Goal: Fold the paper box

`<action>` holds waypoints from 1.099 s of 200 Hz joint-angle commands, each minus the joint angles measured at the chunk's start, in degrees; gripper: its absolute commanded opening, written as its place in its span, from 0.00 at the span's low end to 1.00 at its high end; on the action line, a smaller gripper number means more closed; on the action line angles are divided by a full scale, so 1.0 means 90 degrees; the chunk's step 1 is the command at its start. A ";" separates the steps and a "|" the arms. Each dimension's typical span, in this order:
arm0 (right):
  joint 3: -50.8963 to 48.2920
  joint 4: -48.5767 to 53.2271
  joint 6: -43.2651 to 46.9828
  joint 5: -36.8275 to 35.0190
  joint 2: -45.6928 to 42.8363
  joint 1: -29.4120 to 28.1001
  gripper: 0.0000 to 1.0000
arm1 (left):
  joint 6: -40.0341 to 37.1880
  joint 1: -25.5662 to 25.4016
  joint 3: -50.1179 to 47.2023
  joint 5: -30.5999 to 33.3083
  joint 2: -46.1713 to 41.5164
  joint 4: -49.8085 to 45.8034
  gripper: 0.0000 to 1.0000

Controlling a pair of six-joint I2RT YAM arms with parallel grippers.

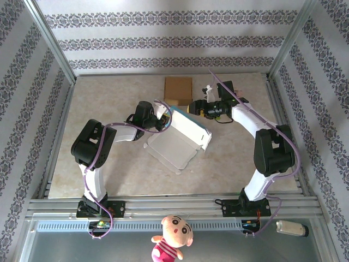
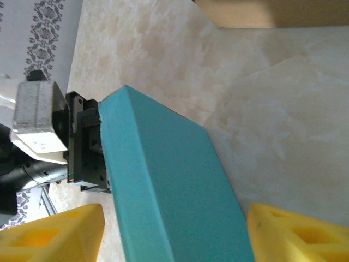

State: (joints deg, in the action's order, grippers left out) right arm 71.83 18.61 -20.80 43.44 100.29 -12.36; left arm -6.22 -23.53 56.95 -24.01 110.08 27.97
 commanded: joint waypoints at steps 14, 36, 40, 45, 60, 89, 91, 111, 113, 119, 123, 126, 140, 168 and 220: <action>-0.0042 0.0078 0.0162 0.0169 0.0382 -0.0159 0.61 | -0.0119 -0.0003 -0.0014 -0.0140 -0.0069 0.0278 0.02; -0.0023 0.0134 0.0228 0.0151 0.0449 -0.0237 0.60 | -0.0131 0.0004 0.0030 -0.0068 -0.0045 0.0157 0.04; -0.0022 0.0139 0.0237 0.0144 0.0451 -0.0238 0.61 | -0.0134 -0.0003 0.0039 -0.0069 -0.0044 0.0146 0.04; -0.0027 0.0135 0.0231 0.0127 0.0438 -0.0244 0.61 | -0.0130 -0.0003 0.0054 -0.0060 -0.0028 0.0145 0.04; -0.0023 0.0148 0.0236 0.0106 0.0391 -0.0251 0.63 | -0.0102 -0.0003 0.0070 -0.0053 -0.0016 0.0128 0.05; 0.0006 0.0176 0.0250 0.0144 0.0266 -0.0257 0.67 | -0.0079 -0.0002 0.0111 -0.0039 -0.0003 0.0106 0.05; 0.0016 0.0183 0.0250 0.0154 0.0259 -0.0265 0.67 | -0.0080 -0.0003 0.0111 -0.0038 0.0003 0.0106 0.05; 0.0026 0.0160 0.0206 0.0248 0.0206 -0.0257 0.73 | -0.0050 -0.0003 0.0118 -0.0052 0.0018 0.0145 0.05; 0.0026 0.0159 0.0190 0.0250 0.0197 -0.0257 0.73 | -0.0046 0.0000 0.0123 -0.0053 0.0023 0.0142 0.05; 0.0035 0.0142 0.0150 0.0275 0.0190 -0.0244 0.73 | -0.0041 -0.0006 0.0118 -0.0062 0.0031 0.0146 0.05; 0.0045 0.0134 0.0114 0.0302 0.0180 -0.0238 0.74 | -0.0034 -0.0002 0.0123 -0.0060 0.0026 0.0145 0.05; 0.0053 0.0125 0.0085 0.0322 0.0168 -0.0238 0.74 | -0.0041 0.0002 0.0114 -0.0062 0.0025 0.0145 0.05; 0.0056 -0.0025 -0.0123 0.0386 0.0093 -0.0191 0.75 | -0.0051 0.0001 0.0097 -0.0076 0.0008 0.0155 0.05; 0.0166 -0.0147 -0.0305 0.0388 0.0045 -0.0148 0.78 | -0.0040 -0.0003 0.0059 -0.0087 0.0000 0.0212 0.05; 0.0169 -0.0047 -0.0201 0.0435 0.0376 -0.0208 0.75 | -0.0007 -0.0003 0.0087 -0.0121 0.0004 0.0251 0.05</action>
State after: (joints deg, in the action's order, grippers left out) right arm 72.69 18.06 -22.79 46.39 102.52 -14.02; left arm -6.22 -23.53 56.95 -23.79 110.10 27.75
